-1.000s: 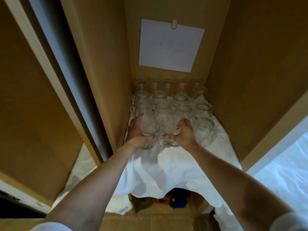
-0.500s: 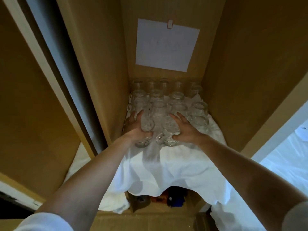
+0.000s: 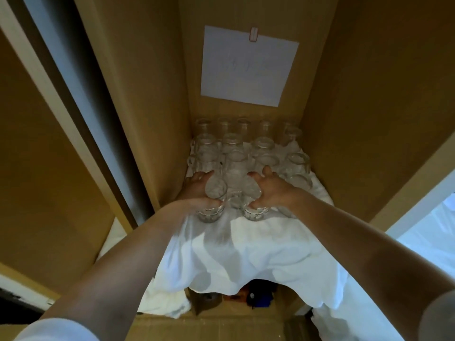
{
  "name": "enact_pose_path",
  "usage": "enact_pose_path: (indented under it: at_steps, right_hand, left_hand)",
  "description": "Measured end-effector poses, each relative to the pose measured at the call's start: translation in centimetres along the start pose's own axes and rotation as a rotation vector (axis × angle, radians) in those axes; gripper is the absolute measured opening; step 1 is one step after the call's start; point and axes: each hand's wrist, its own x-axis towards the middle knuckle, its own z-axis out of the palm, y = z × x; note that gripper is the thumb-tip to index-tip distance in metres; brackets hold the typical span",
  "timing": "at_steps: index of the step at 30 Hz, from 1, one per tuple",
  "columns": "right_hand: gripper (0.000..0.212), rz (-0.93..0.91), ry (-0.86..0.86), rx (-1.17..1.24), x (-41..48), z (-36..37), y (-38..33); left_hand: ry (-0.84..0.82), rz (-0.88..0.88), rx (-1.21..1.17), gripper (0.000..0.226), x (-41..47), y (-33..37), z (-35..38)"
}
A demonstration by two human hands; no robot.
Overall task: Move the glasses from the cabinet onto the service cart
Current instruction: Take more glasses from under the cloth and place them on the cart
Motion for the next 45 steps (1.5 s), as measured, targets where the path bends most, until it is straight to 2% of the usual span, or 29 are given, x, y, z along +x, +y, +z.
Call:
enact_pose_path:
  at_steps: [5, 8, 11, 13, 15, 18, 23, 28, 37, 42, 45]
  right_hand:
    - [0.102, 0.185, 0.038, -0.146, 0.5, 1.4, -2.4]
    - [0.11, 0.135, 0.016, -0.202, 1.1, 1.0, -2.7]
    - [0.116, 0.022, -0.098, -0.072, 0.7, -0.3, -1.8]
    - [0.119, 0.021, -0.15, 0.112, 0.2, -0.7, -1.0]
    - [0.119, 0.03, -0.151, 0.173, -0.4, -0.9, -0.6]
    - [0.115, 0.02, -0.03, 0.175, -0.9, 0.1, -0.5]
    - [0.109, -0.058, 0.158, 0.39, -0.3, 2.2, -1.6]
    - [0.118, 0.088, 0.245, 0.474, -0.3, 3.4, -1.4]
    - [0.112, 0.302, 0.514, 0.608, -2.0, 5.3, -3.0]
    - [0.109, 0.356, 0.514, 0.602, -6.3, 4.3, -2.7]
    - [0.108, 0.404, 0.535, 0.578, -9.9, 4.4, -1.5]
  left_hand:
    - [-0.068, 0.084, -0.004, 0.106, -0.4, -0.4, -0.4]
    - [-0.136, 0.128, 0.019, 0.109, 0.0, 0.1, -0.6]
    - [-0.17, 0.144, 0.015, 0.109, 0.4, 0.2, -0.9]
    - [-0.159, 0.142, -0.005, 0.112, 0.5, -0.2, -0.8]
    - [-0.107, 0.148, -0.057, 0.117, 0.3, -0.4, -0.3]
    - [-0.002, 0.144, -0.091, 0.115, -0.2, -0.3, 0.6]
    - [0.069, 0.145, -0.139, 0.107, 0.1, -0.7, 1.2]
    - [0.106, 0.147, -0.177, 0.102, 0.9, -0.9, 1.1]
    - [0.114, 0.282, -0.053, 0.098, 1.8, 0.7, 0.5]
    - [0.058, 0.378, -0.136, 0.095, 0.0, 4.1, -0.6]
    - [0.053, 0.454, -0.01, 0.089, -1.5, 7.3, -0.1]
